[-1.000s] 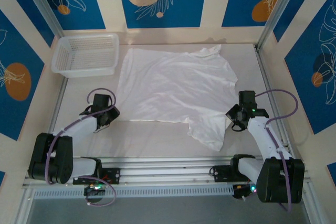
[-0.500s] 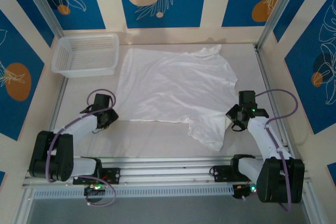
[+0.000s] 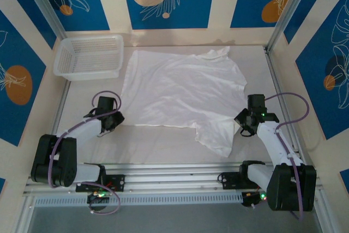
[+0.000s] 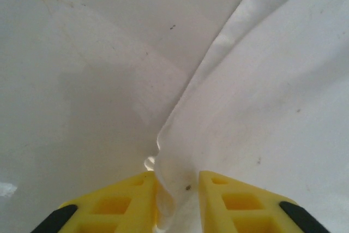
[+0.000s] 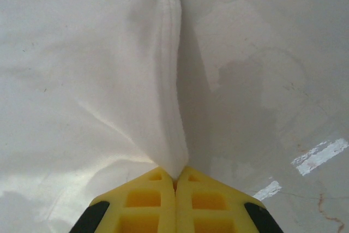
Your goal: Fold the inside-out t-shirt
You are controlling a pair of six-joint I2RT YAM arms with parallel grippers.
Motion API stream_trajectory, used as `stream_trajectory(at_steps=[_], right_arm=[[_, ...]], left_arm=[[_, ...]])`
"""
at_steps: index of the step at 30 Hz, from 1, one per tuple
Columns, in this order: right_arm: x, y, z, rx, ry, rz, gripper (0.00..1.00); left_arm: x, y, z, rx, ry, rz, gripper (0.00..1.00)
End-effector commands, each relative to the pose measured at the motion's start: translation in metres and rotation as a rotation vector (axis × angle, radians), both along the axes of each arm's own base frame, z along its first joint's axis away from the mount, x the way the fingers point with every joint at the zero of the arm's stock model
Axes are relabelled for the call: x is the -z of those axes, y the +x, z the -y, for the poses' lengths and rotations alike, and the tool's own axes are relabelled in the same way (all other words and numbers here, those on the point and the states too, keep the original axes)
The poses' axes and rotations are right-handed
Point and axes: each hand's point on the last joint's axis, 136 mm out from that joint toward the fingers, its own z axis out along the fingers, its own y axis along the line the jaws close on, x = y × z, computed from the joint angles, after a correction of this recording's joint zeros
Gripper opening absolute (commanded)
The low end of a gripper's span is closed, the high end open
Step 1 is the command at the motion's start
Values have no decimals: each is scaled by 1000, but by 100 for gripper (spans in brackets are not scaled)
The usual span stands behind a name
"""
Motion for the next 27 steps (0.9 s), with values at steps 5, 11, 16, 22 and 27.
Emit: stream_trajectory(at_steps=[5, 11, 16, 22, 27], right_arm=[[-6, -9, 14, 60, -72, -19, 0], [-9, -36, 38, 206, -138, -26, 0], [-24, -34, 32, 163, -113, 31, 0], [-43, -9, 25, 89, -95, 74, 0], [-54, 23, 29, 60, -118, 90, 0]], left_arm=[[-1, -19, -22, -73, 101, -64, 0], [-13, -46, -34, -100, 135, -57, 0], [-23, -54, -24, -85, 59, -1, 0], [-68, -23, -9, -27, 10, 124, 0], [-92, 21, -3, -2, 29, 182, 0]])
